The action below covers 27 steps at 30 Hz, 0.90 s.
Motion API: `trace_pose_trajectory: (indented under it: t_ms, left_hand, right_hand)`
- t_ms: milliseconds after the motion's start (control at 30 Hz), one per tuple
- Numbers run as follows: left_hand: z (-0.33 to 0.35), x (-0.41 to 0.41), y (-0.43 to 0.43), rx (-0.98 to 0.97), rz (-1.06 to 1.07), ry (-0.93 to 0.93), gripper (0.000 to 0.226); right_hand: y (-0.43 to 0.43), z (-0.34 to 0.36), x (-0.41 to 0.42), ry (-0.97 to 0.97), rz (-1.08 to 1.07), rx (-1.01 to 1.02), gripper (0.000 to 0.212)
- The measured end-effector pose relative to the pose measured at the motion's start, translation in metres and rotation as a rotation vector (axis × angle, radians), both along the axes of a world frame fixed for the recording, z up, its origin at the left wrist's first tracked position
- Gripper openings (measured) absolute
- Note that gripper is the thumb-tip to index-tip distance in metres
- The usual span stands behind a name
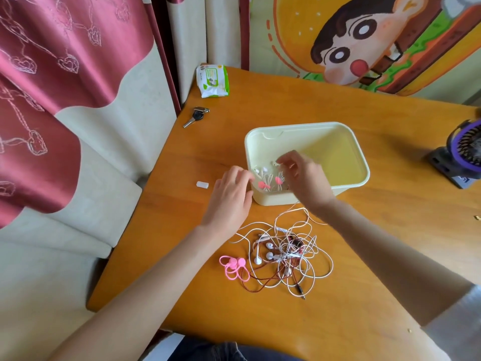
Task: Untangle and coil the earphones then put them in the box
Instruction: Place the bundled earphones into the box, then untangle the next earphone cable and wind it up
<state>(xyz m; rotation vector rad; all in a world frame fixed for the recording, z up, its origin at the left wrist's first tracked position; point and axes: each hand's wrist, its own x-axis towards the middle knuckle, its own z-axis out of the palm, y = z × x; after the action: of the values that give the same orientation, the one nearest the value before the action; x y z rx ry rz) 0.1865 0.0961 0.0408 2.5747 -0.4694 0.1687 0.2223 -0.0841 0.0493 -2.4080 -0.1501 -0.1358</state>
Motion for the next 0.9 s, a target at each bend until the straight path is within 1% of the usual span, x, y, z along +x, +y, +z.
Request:
trace_pose_trajectory:
  t_ms: [67, 100, 167, 200, 267, 333, 400, 433, 500, 533, 600, 667, 767, 833, 900]
  left_hand:
    - [-0.009, -0.017, 0.003, -0.059, 0.037, 0.005, 0.017]
    - [-0.014, -0.027, 0.004, -0.065, 0.037, 0.042, 0.017]
    - [-0.03, -0.052, 0.008, -0.025, -0.016, 0.168, 0.011]
    - [-0.038, -0.064, 0.009, -0.009, -0.058, 0.233, 0.008]
    - [-0.056, -0.088, 0.013, 0.02, -0.176, 0.326, 0.012]
    - [-0.067, -0.104, 0.016, 0.142, -0.293, 0.355, 0.021]
    - [-0.074, -0.11, 0.02, 0.231, -0.325, 0.351, 0.026]
    - [-0.075, -0.111, 0.022, 0.254, -0.316, 0.338, 0.025]
    - [-0.073, -0.111, 0.026, 0.303, -0.319, 0.29, 0.016]
    - [-0.072, -0.11, 0.028, 0.345, -0.315, 0.269, 0.014]
    - [-0.077, -0.109, 0.035, 0.388, -0.247, 0.246, 0.031]
    - [-0.079, -0.109, 0.043, 0.417, -0.168, 0.224, 0.043]
    - [-0.082, -0.109, 0.054, 0.406, -0.089, 0.218, 0.047]
    - [-0.075, -0.109, 0.055, 0.344, -0.057, 0.262, 0.044]
    - [-0.066, -0.109, 0.048, 0.171, -0.083, 0.375, 0.045]
  right_hand:
    - [0.011, 0.001, -0.029, -0.088, 0.088, 0.064, 0.008]
    - [0.014, -0.002, -0.044, -0.075, 0.13, 0.071, 0.007]
    - [0.018, -0.017, -0.07, 0.044, 0.214, 0.025, 0.006]
    - [0.019, -0.026, -0.081, 0.122, 0.261, -0.028, 0.007]
    - [0.019, -0.043, -0.099, 0.272, 0.364, -0.142, 0.016]
    - [0.016, -0.056, -0.114, 0.399, 0.473, -0.259, 0.028]
    - [0.011, -0.067, -0.124, 0.476, 0.569, -0.399, 0.036]
    - [0.009, -0.07, -0.128, 0.495, 0.601, -0.463, 0.035]
    - [0.007, -0.074, -0.131, 0.514, 0.611, -0.534, 0.027]
    - [0.007, -0.073, -0.132, 0.53, 0.583, -0.53, 0.026]
    - [0.006, -0.07, -0.13, 0.581, 0.504, -0.475, 0.027]
    - [0.006, -0.066, -0.127, 0.606, 0.452, -0.416, 0.026]
    - [0.005, -0.057, -0.123, 0.605, 0.373, -0.266, 0.021]
    - [0.009, -0.047, -0.121, 0.563, 0.37, -0.187, 0.02]
    - [0.017, -0.035, -0.122, 0.508, 0.385, -0.147, 0.018]
